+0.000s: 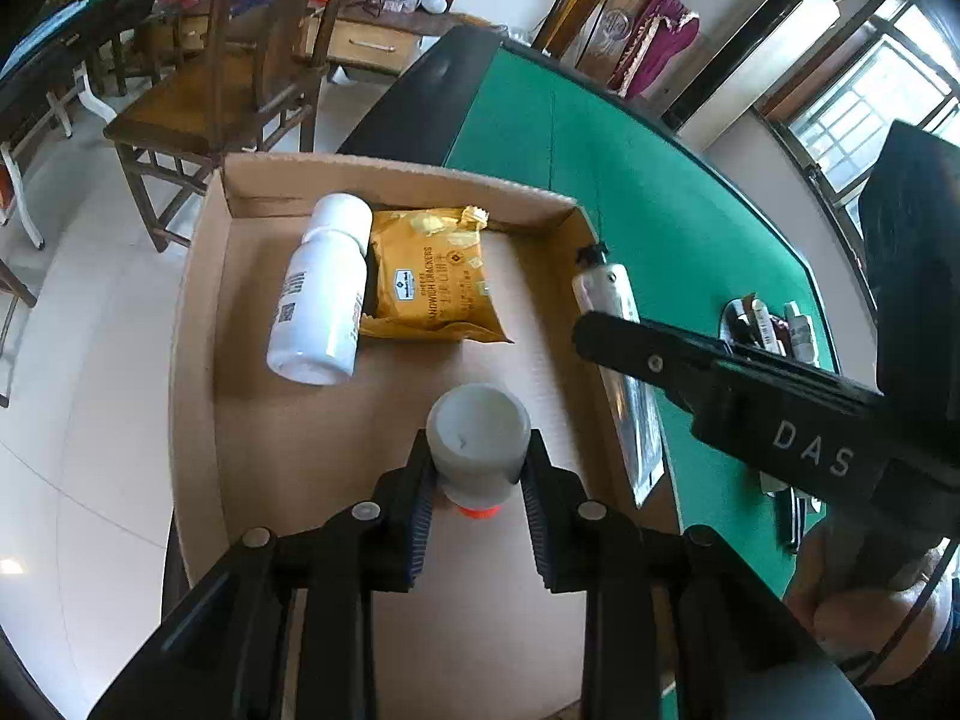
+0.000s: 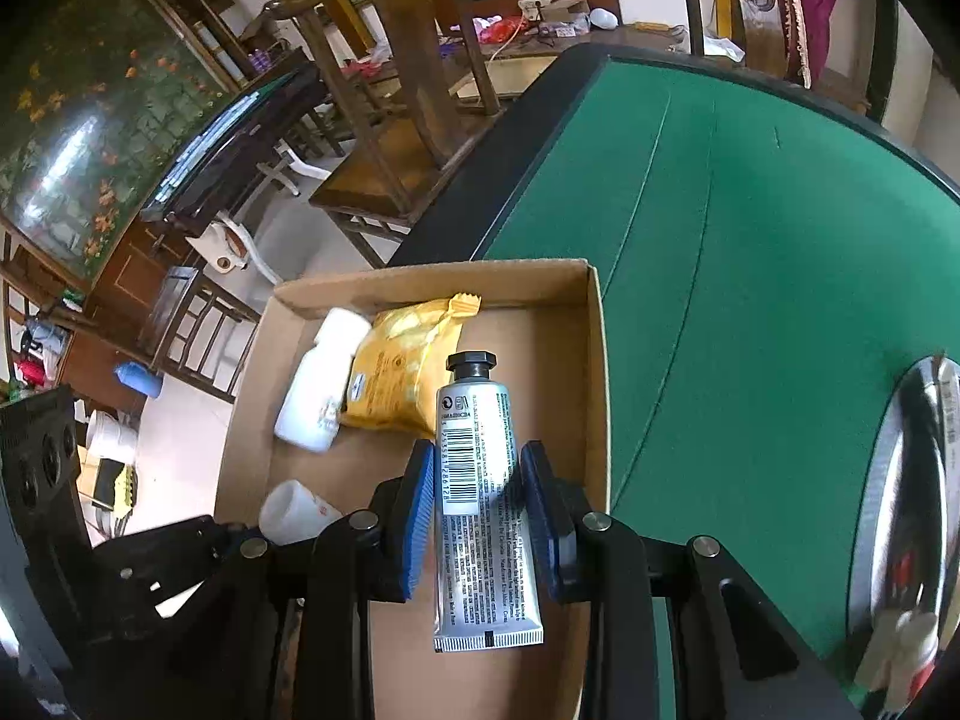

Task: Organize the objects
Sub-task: 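Carry the glue bottle and silver tube into the cardboard tray with both tools, then open both tools to release the items in the tray and return to the pile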

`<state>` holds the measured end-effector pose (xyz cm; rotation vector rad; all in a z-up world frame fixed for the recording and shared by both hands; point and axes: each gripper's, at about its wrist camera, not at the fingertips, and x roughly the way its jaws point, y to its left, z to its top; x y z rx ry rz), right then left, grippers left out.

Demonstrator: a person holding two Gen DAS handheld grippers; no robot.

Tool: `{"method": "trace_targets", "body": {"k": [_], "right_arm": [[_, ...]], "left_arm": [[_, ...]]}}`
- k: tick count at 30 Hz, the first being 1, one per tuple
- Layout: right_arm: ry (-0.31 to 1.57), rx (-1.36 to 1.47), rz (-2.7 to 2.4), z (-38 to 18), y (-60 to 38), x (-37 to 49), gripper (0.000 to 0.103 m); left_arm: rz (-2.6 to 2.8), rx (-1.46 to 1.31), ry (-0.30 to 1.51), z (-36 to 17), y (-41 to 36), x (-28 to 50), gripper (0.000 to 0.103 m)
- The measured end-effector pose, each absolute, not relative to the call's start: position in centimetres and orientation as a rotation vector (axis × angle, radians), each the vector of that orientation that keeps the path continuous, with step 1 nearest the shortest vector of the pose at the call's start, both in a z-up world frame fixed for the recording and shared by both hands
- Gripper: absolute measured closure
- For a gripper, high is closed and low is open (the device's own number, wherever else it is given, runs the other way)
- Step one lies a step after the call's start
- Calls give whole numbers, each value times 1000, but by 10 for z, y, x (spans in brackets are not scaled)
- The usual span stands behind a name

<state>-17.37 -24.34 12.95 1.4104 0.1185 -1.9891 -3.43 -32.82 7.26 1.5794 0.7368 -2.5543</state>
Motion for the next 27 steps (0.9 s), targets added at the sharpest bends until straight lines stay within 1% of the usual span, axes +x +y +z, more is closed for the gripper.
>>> {"method": "trace_targets", "body": {"k": [12, 27], "right_arm": [[143, 1462, -2015, 110, -263, -199, 71], [197, 1487, -2029, 101, -275, -213, 71]], "left_arm": [[-2529, 1674, 734, 54, -331, -56, 76], [-2533, 1643, 759, 56, -339, -58, 76]]}}
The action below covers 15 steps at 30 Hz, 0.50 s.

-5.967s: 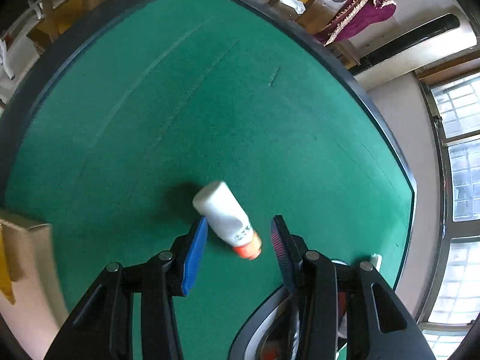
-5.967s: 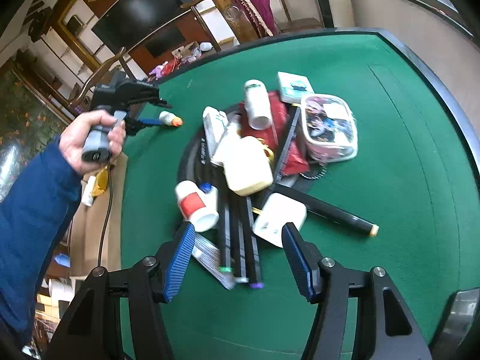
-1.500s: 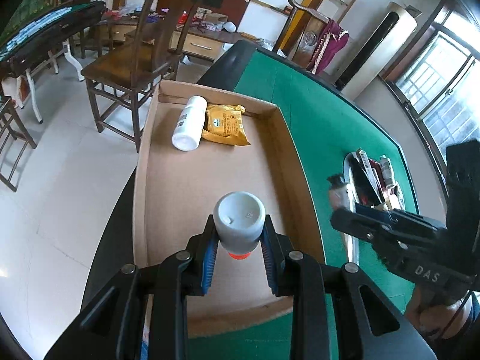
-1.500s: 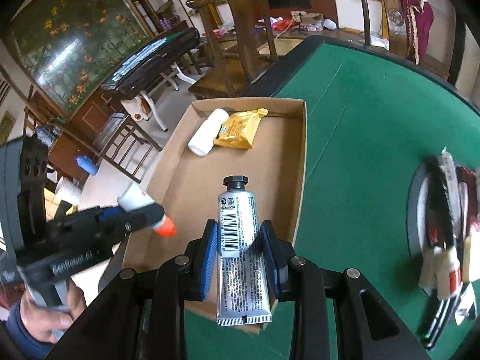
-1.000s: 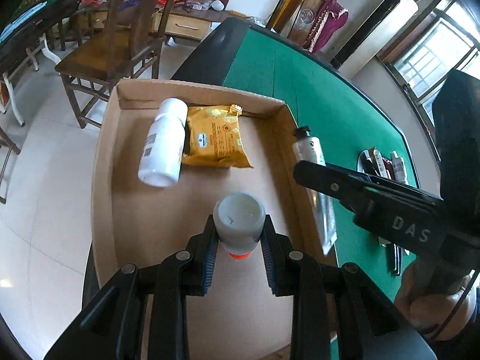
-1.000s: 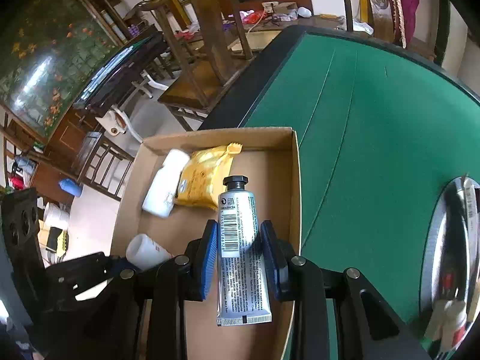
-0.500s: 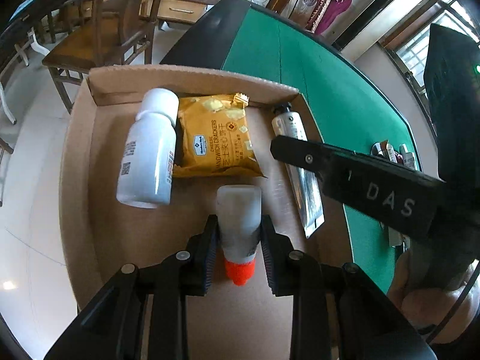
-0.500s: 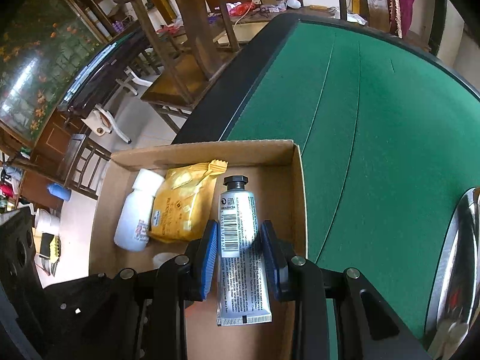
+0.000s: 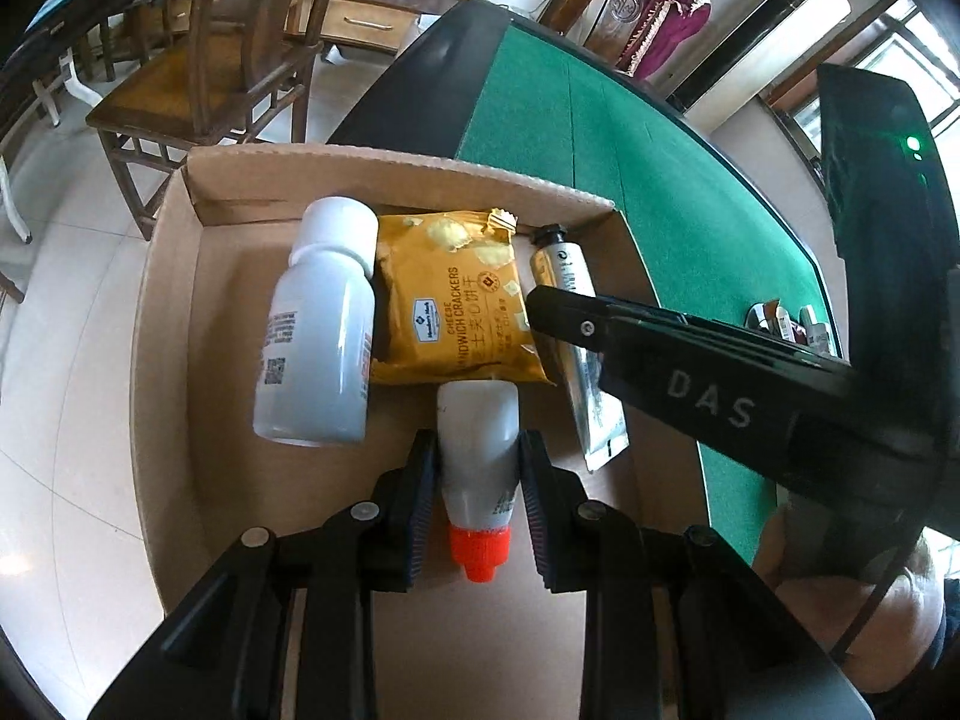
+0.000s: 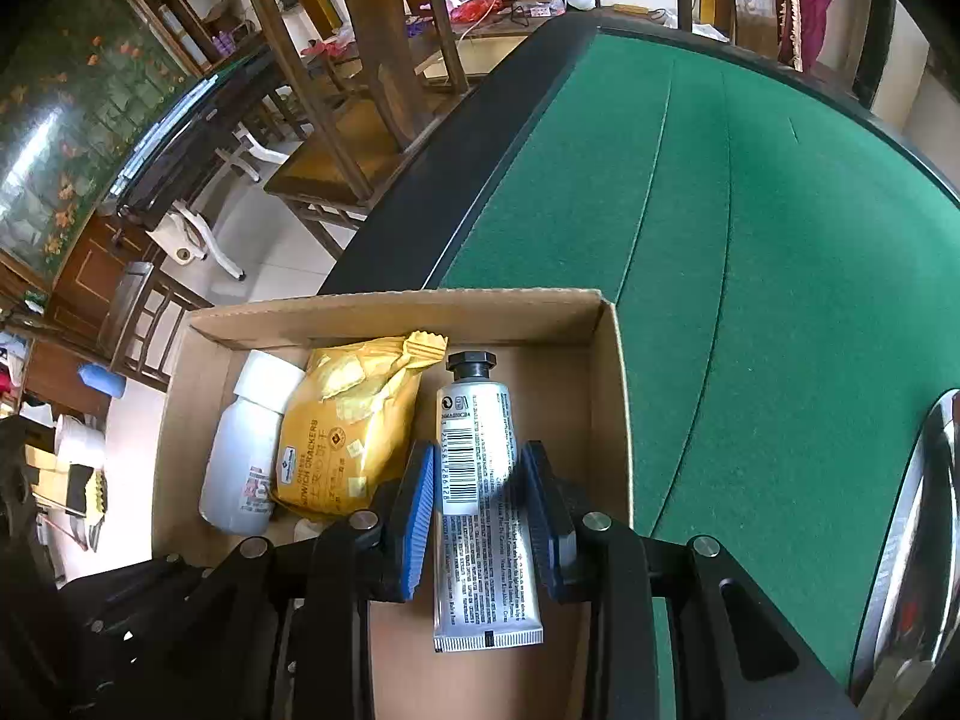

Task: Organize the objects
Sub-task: 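Open both tools to release the items in the tray and return to the pile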

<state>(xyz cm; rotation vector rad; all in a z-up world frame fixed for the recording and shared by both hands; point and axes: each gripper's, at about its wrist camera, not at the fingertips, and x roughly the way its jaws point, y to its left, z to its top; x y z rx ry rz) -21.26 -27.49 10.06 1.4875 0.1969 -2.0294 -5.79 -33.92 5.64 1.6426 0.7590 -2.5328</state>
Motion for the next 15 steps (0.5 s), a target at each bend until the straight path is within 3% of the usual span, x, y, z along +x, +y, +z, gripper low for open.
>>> {"method": "trace_targets", "body": {"k": [9, 15], "right_arm": [[219, 1502, -2011, 97, -279, -216, 70], [215, 1482, -2021, 104, -273, -214, 67]], "left_arm": [[-2546, 1629, 756, 56, -343, -60, 75], [-2536, 1614, 846, 57, -351, -58, 56]]}}
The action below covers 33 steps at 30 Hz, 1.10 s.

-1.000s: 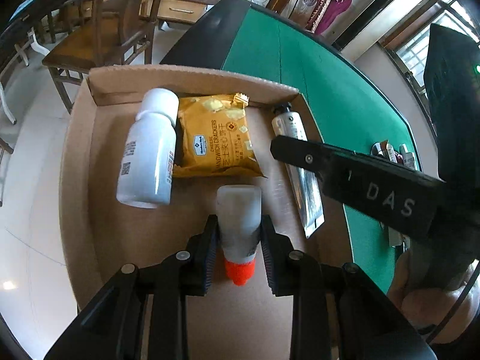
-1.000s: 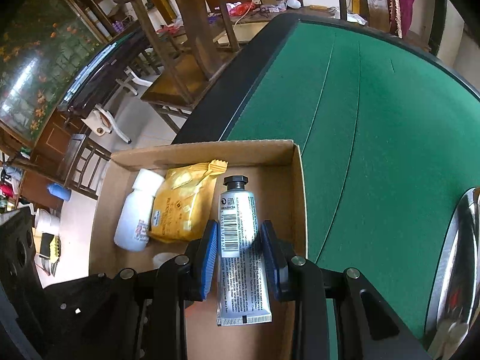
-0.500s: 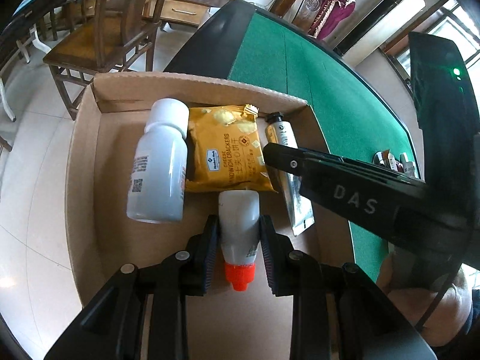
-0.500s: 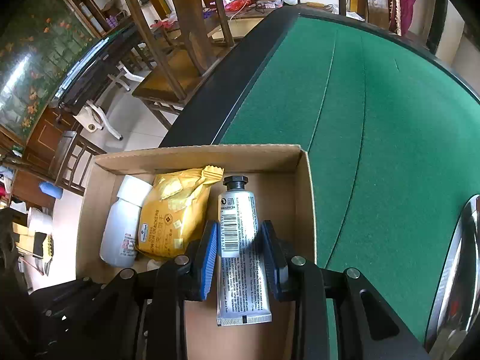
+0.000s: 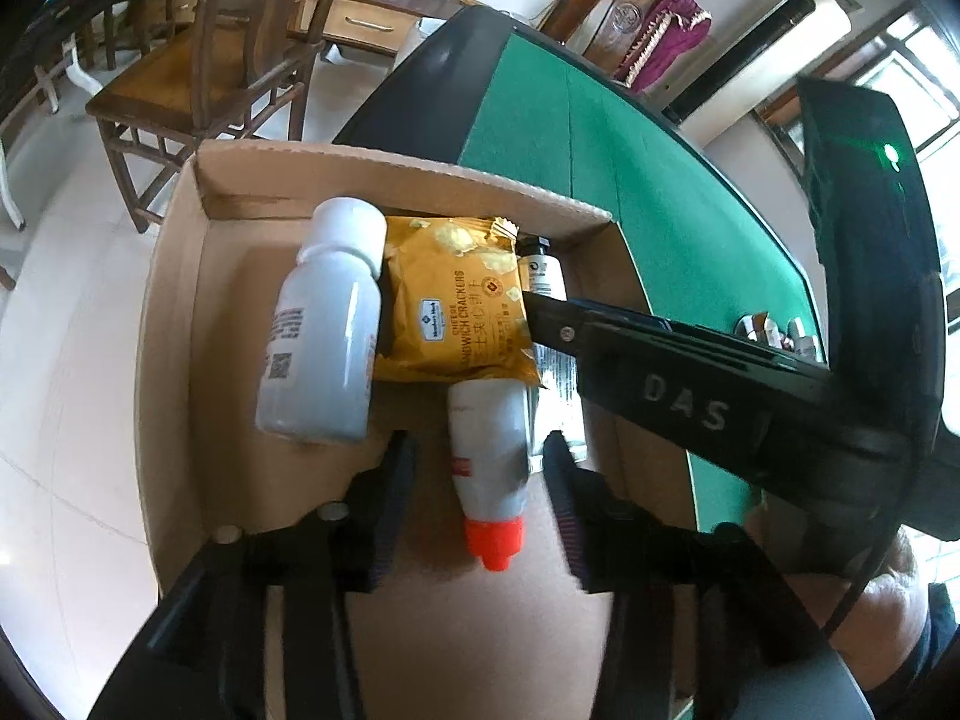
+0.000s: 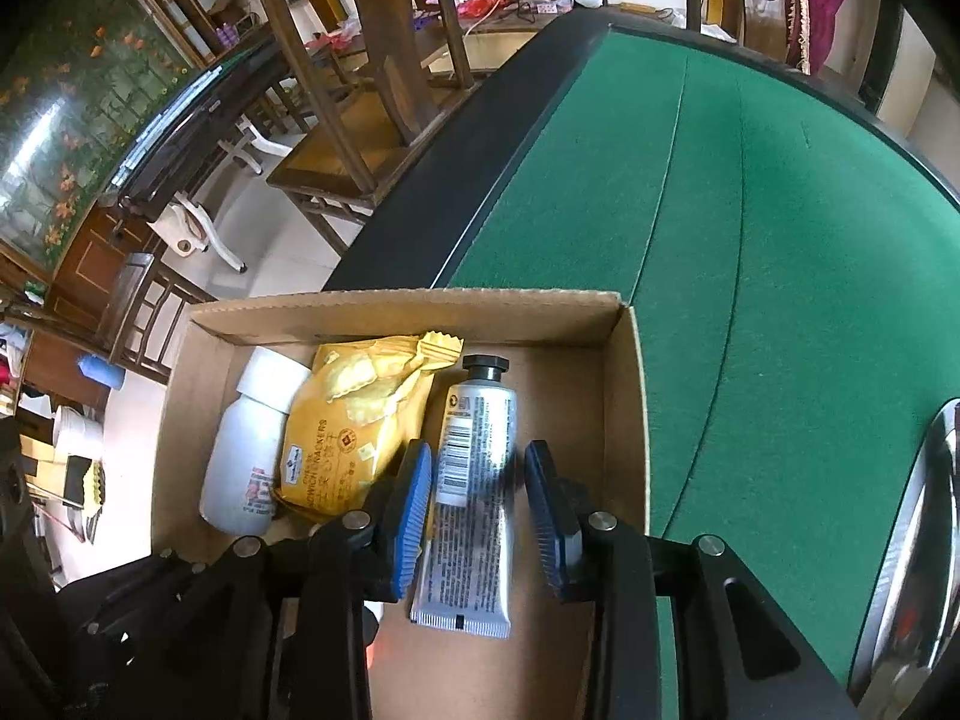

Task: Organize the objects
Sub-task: 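Open both tools to release the items in the tray and return to the pile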

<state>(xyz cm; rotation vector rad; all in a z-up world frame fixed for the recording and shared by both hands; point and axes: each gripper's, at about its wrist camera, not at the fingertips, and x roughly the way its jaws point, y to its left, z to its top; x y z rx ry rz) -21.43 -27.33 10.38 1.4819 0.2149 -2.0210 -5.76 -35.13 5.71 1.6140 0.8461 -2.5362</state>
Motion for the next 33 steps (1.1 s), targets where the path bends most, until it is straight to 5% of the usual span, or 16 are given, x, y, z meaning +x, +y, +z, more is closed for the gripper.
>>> {"method": "trace_targets", "body": {"k": [17, 33], "right_arm": [[46, 1336, -2051, 165, -170, -148, 57], [-216, 1438, -2310, 167, 122, -66, 50]], "left_arm": [[-2567, 1565, 828, 93, -305, -29, 55], [-2586, 1904, 1033, 101, -103, -92, 47]]}}
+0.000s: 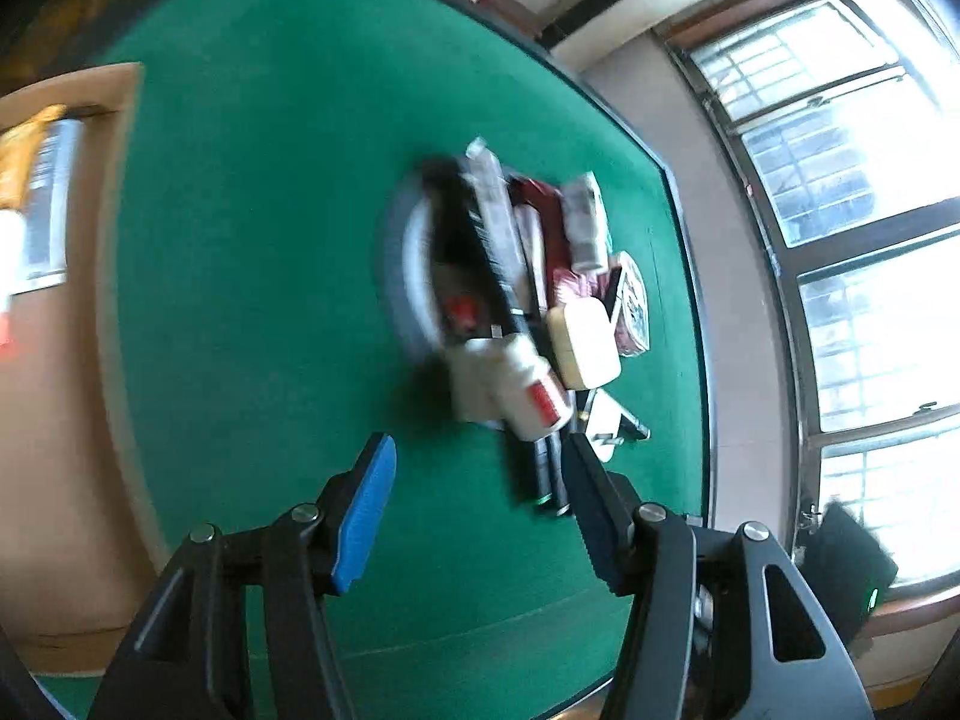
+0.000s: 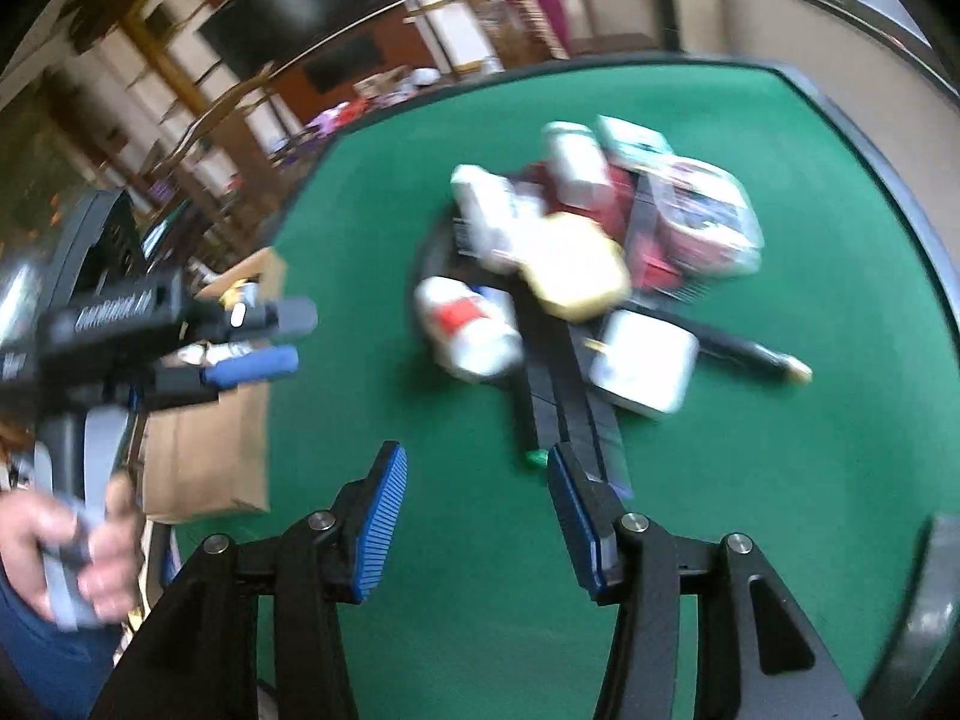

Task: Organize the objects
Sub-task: 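Open both tools to release the items in the tray and return to the pile, then grasp the red-labelled white pill bottle with the left tool while the right tool grasps the white plug charger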

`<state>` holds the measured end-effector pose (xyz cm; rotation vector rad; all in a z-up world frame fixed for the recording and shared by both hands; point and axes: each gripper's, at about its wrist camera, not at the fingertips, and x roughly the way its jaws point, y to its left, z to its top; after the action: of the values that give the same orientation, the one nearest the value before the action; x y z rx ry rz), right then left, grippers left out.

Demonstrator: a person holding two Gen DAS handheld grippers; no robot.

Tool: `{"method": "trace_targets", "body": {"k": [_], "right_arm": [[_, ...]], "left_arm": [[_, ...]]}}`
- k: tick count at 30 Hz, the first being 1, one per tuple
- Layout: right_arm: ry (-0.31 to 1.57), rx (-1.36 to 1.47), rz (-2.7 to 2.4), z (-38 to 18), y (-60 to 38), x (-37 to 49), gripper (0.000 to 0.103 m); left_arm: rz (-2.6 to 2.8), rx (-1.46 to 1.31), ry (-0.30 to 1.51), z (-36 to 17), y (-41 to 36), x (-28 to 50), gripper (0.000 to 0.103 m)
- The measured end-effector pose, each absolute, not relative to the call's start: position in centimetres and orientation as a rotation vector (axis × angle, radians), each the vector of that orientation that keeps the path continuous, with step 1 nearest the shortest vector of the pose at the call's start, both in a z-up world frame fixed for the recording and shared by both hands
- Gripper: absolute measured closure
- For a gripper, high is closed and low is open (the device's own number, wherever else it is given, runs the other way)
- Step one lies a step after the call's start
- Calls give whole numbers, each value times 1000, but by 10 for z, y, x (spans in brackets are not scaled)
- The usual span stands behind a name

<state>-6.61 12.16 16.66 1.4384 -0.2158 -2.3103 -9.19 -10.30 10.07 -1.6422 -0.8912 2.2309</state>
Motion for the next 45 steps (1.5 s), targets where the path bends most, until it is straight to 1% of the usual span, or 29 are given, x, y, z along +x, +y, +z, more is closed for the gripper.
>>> {"method": "trace_targets", "body": {"k": [5, 8, 13, 15, 16, 17, 21, 25, 27, 29, 31, 36, 37, 38, 40, 41, 42, 45], "right_arm": [[-254, 1447, -2348, 171, 182, -49, 49], [-270, 1447, -2368, 170, 209, -47, 48], [-292, 1443, -2381, 167, 236, -49, 48], [-296, 1445, -2377, 165, 241, -52, 48], [-298, 1451, -2370, 164, 242, -54, 48], [-303, 1459, -2360, 162, 242, -57, 48], [-364, 1479, -2303, 156, 234, -72, 42], [-354, 1505, -2278, 148, 212, -96, 42], [-345, 1531, -2276, 143, 200, -109, 42], [-315, 1547, -2277, 136, 183, -121, 41], [-274, 1570, -2280, 129, 168, -130, 41], [-189, 1646, -2338, 112, 142, -149, 41], [-147, 1667, -2363, 108, 138, -152, 41], [-114, 1683, -2378, 104, 135, -155, 41], [-124, 1678, -2400, 98, 137, -159, 46], [-115, 1677, -2410, 97, 139, -160, 54], [-99, 1690, -2409, 96, 141, -160, 57], [-89, 1689, -2421, 96, 154, -155, 58]], "left_arm": [[2292, -1734, -838, 94, -56, -125, 47], [2329, -1817, -746, 86, -34, -140, 47], [2360, -1892, -702, 65, -21, -153, 47], [2380, -1867, -688, 58, -27, -146, 56], [2414, -1856, -662, 57, -30, -141, 68], [2430, -1835, -652, 57, -34, -136, 69], [2447, -1819, -613, 55, -55, -105, 69], [2481, -1836, -423, 51, -64, -59, 69], [2493, -1838, -360, 48, -67, -39, 69], [2490, -1844, -327, 43, -68, -21, 69], [2526, -1825, -227, 42, -63, -10, 69], [2539, -1793, -151, 41, -62, -3, 69], [2541, -1784, -137, 41, -62, -2, 69], [2544, -1777, -125, 41, -61, -1, 69], [2551, -1763, -95, 40, -54, -2, 69], [2553, -1757, -91, 40, -54, -2, 69], [2554, -1750, -91, 41, -55, -1, 69], [2544, -1740, -110, 42, -57, -1, 66]]}}
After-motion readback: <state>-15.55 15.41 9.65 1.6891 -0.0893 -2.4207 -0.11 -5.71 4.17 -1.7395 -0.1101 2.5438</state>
